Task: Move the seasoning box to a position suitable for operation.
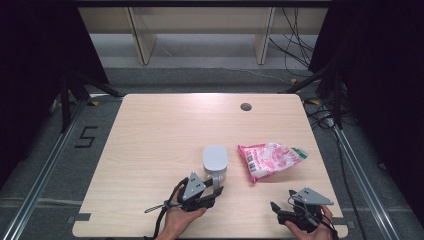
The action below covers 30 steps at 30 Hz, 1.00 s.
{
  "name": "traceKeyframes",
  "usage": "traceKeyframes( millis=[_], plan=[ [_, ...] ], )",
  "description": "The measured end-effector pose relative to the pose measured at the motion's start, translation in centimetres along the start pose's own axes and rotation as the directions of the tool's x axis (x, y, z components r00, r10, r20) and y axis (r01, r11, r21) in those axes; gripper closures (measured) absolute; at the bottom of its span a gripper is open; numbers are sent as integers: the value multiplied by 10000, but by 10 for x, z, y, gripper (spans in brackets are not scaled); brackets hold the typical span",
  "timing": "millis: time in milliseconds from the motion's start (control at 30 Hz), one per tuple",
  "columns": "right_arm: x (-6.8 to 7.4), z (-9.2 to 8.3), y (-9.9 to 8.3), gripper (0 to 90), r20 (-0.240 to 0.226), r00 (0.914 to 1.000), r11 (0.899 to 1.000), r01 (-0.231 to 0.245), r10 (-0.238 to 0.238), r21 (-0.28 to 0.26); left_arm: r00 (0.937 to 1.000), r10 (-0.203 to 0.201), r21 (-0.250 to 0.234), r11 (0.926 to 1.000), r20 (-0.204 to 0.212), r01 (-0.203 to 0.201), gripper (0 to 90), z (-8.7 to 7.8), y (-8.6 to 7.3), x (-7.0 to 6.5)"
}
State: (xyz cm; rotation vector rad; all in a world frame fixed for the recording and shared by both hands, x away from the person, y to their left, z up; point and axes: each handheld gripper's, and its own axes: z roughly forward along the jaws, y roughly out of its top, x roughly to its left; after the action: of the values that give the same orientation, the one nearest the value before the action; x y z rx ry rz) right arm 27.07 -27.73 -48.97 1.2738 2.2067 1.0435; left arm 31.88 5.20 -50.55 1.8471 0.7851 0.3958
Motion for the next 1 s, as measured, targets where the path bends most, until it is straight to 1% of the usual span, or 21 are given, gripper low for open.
traceKeyframes(
  millis=[67, 133, 200, 300, 333, 400, 433, 467, 500, 567, 600, 633, 667, 733, 767, 800, 833, 867, 900, 933, 1000],
  plan=[
    [1, 0, 0, 235, 11, 10000, 10000, 13, -13, -12, 9998, 133, -63, 9999, -128, -134, 598, 6, 0, 0],
    [1, 0, 0, 235, 89, 9999, 10000, 49, -49, 44, 9972, 709, -40, 9975, -249, -710, 666, 8, 0, 0],
    [1, 1, -1, 235, 210, 9998, 10000, 30, -28, -53, 9975, 676, 22, 9977, -208, -676, 698, 6, 0, 0],
    [0, 1, 0, 235, 106, 9999, 9999, 69, -68, -107, 9982, 572, -47, 9983, -204, -573, 690, 0, -2, 7],
    [0, 1, -1, 235, 92, 9999, 9999, 71, -70, -127, 9966, 633, 19, 9980, -526, -633, 682, -9, -5, 15],
    [1, 0, 0, 235, 154, 9999, 10000, -2, 4, -94, 9943, 638, 38, 9980, -849, -637, 672, -16, -7, 25],
    [2, 0, 0, 235, 171, 9999, 9999, -21, 23, -117, 9943, 638, 38, 9980, -849, -637, 669, -16, -7, 25],
    [2, 1, 0, 235, 157, 9999, 9999, 13, -11, -146, 9903, 713, 73, 9975, -1195, -710, 666, -22, -8, 35],
    [2, 1, 0, 236, 150, 9999, 9999, 33, -31, -145, 9861, 723, 72, 9974, -1494, -721, 665, -25, -9, 40],
    [2, 1, -1, 236, 175, 9998, 10000, 20, -18, -90, 9808, 642, -8, 9979, -1839, -654, 666, -28, -9, 52],
    [2, 1, -1, 236, 175, 9998, 10000, 20, -18, -90, 9808, 642, -8, 9979, -1839, -654, 666, -28, -9, 52],
    [1, 1, 0, 236, 103, 9999, 9999, -42, 44, -129, 9719, 583, -35, 9982, -2281, -607, 666, -28, -9, 64],
    [2, 1, 0, 236, 181, 9998, 9999, -14, 17, -170, 9719, 583, -35, 9982, -2281, -607, 670, -28, -9, 64],
    [2, 1, 0, 236, 152, 9999, 9998, 7, -4, -188, 9631, 571, -59, 9981, -2628, -608, 674, -25, -9, 75],
    [2, 1, 0, 236, 149, 9999, 9999, 14, -12, -162, 9582, 739, 25, 9971, -2763, -762, 677, -24, -9, 78],
    [1, 1, 0, 236, 150, 9999, 9999, 53, -52, -90, 9467, 977, 165, 9951, -3070, -973, 683, -21, -7, 84],
    [1, 2, 0, 236, 129, 9998, 9999, 142, -141, -97, 9506, 806, 103, 9966, -2998, -813, 686, -20, -6, 85],
    [1, 2, 1, 236, 135, 9996, 9997, 237, -236, -74, 9515, 721, 82, 9973, -2992, -730, 689, -20, -6, 85],
    [1, 2, 1, 236, 135, 9996, 9997, 237, -236, -74, 9515, 721, 82, 9973, -2992, -730, 690, -20, -6, 85],
    [2, 1, 0, 236, 61, 10000, 10000, 51, -51, -30, 9497, 745, 97, 9971, -3043, -752, 691, -18, -5, 87],
    [1, 1, 0, 236, 141, 9997, 9998, 176, -175, -60, 9508, 608, 72, 9981, -3037, -615, 693, -16, -5, 90]
  ],
)
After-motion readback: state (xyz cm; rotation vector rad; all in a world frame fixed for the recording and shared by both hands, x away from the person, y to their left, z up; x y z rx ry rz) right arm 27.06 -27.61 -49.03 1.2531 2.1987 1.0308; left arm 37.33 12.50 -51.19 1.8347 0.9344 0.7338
